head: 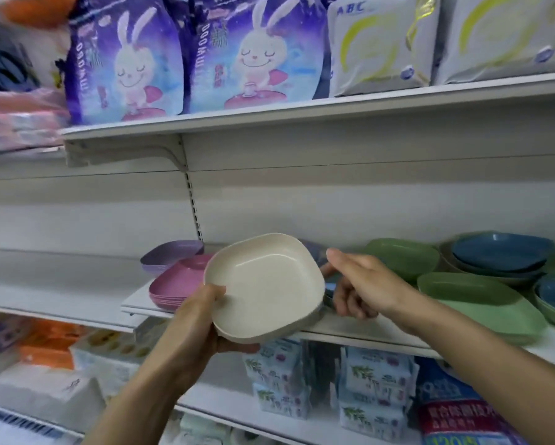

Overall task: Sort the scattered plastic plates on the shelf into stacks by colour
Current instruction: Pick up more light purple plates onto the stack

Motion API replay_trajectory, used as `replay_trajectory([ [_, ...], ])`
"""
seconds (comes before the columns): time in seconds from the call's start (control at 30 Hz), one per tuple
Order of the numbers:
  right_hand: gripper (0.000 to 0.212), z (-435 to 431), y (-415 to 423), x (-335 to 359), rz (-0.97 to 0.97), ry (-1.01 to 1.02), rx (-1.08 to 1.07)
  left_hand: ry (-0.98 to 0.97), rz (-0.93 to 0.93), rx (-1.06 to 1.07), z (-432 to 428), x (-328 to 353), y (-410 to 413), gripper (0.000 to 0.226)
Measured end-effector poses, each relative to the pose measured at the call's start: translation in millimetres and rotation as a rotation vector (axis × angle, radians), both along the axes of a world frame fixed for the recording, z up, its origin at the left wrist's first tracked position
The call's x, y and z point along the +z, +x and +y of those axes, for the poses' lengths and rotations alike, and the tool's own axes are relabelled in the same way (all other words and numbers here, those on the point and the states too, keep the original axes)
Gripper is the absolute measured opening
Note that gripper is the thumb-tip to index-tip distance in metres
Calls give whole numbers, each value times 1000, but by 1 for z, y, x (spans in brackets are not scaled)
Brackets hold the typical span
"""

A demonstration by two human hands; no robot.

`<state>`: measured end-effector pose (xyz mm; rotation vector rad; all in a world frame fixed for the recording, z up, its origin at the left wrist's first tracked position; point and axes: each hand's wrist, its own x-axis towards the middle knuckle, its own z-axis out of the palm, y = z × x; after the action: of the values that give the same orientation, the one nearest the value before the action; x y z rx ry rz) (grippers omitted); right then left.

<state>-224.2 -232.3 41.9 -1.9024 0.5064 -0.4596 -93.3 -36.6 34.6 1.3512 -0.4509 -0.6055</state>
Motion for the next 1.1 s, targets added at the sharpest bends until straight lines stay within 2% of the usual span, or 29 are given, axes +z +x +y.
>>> replay_trajectory([
  [0.17, 21, -48, 36, 10, 49, -241, -118, -46, 58, 146, 5, 18, 55, 23],
  [0.37, 11, -98, 95, 8, 240, -478, -208, 39, 8, 185, -13, 40, 122, 20],
  [0.6, 37, -123, 152, -6, 521, -641, -225, 158, -108, 12, -64, 50, 214, 27],
  [0.73, 27, -121, 173, -21, 725, -715, -246, 219, -175, -102, -89, 46, 241, 19],
  [0.83, 18, -120, 175, -25, 711, -711, -301, 295, -227, -219, -105, 42, 258, 22],
  [0.93, 32, -120, 160, -5, 636, -684, -428, 343, -268, -303, -118, 37, 272, 26],
  [1.03, 30, -119, 131, 18, 543, -638, -581, 414, -297, -358, -133, 29, 284, 34],
  [1.1, 24, -118, 113, 28, 506, -603, -636, 471, -304, -375, -143, 21, 285, 28],
])
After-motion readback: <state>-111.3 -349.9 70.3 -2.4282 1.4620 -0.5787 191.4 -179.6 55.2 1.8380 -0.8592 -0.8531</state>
